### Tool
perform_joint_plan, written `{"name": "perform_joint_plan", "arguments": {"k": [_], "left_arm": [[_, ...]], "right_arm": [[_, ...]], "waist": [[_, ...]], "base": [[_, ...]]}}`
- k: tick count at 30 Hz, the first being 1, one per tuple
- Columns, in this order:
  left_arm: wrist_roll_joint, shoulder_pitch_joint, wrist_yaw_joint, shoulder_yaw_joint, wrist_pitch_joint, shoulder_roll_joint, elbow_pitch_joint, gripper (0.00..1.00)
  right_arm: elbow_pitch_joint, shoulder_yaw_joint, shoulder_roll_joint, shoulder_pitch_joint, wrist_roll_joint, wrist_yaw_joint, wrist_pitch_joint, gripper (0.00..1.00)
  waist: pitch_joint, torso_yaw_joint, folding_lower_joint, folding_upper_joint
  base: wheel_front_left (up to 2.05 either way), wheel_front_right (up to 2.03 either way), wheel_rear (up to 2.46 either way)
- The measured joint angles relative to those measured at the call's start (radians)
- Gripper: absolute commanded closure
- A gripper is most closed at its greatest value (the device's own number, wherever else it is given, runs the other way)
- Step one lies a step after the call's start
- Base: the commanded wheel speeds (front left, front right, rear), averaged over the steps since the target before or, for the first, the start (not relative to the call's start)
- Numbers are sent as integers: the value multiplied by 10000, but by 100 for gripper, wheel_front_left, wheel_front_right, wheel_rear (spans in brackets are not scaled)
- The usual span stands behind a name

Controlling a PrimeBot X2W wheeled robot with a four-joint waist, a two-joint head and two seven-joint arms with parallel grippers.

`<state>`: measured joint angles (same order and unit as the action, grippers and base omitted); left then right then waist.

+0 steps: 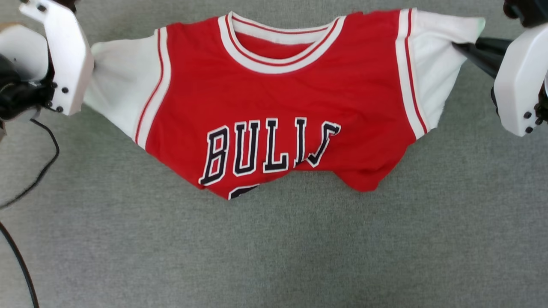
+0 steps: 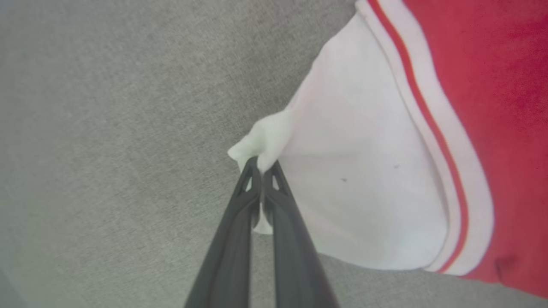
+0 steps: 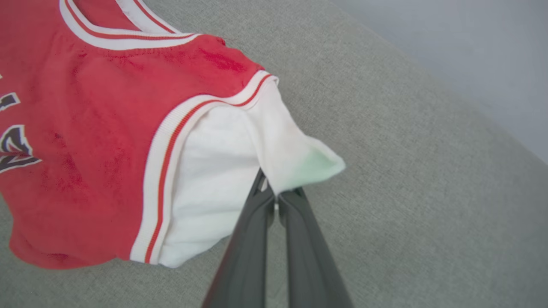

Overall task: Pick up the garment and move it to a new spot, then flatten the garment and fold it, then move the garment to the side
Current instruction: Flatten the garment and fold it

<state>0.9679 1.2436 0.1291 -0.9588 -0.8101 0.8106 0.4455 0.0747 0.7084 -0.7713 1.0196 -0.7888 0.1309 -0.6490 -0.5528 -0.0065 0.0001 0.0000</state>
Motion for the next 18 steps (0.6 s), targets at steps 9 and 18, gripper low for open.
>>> {"name": "perform_joint_plan", "arguments": {"k": [9,18], "left_arm": [[-46,710,2,-387,1682,284,-660,100],[-520,2019,2,-558,3225,-33,-1277,100]], "right_arm": [[522,61,-40,176,132,2,1064,100],[890,-500,-125,1164,500,2,1699,100]], "waist": [[1398,244,-1,0],[2386,481,-1,0]], "base": [[0,0,0],[0,0,0]]}}
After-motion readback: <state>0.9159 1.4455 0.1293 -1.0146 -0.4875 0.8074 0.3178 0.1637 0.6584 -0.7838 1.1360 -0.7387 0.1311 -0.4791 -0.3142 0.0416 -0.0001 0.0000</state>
